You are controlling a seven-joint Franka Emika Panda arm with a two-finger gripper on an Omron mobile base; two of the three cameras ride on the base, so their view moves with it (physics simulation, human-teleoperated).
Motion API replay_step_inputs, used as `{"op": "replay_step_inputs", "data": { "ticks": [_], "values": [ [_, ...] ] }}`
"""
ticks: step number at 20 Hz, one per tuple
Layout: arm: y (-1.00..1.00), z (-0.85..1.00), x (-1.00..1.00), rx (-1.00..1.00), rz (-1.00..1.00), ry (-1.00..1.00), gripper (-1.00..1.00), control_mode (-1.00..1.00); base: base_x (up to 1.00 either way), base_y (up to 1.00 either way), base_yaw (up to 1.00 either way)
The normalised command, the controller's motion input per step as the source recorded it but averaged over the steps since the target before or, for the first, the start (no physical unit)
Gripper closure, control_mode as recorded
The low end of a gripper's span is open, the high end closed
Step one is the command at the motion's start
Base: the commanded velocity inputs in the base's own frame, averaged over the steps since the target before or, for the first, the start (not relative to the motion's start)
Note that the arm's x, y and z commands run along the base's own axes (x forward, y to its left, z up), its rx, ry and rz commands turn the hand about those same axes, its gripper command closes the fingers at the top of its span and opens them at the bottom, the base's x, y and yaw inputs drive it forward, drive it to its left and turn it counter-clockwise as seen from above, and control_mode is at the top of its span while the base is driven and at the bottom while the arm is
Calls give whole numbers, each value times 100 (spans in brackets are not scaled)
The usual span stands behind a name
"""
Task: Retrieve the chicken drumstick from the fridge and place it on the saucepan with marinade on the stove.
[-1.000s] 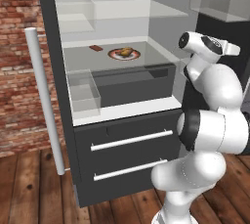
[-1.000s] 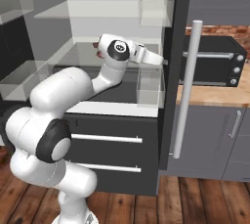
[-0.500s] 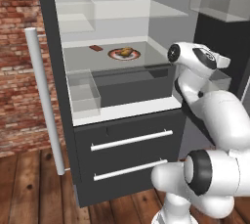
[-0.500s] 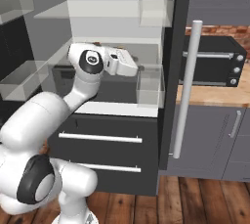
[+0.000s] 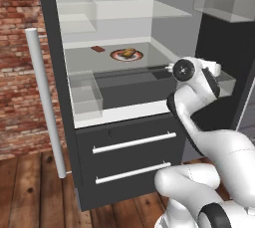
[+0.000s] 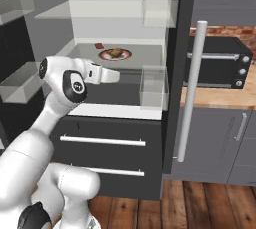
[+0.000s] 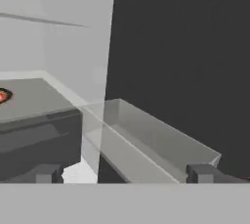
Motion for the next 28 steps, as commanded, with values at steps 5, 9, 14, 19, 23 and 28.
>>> {"op": "replay_step_inputs", "data": {
  "ticks": [5, 9, 14, 19, 23, 28],
  "values": [
    [69, 0, -2, 13, 48, 30, -100, -100, 0, 0, 0],
    [43, 0, 0, 32, 42, 22, -100, -100, 0, 0, 0],
    [7, 0, 0, 40, 14, 15, -100, -100, 0, 0, 0],
    [0, 0, 0, 6, 0, 3, -100, -100, 0, 0, 0],
    [0, 0, 1, 0, 0, 1, -100, -100, 0, 0, 0],
    [0, 0, 0, 0, 0, 0, -100, -100, 0, 0, 0]
  ]
}}
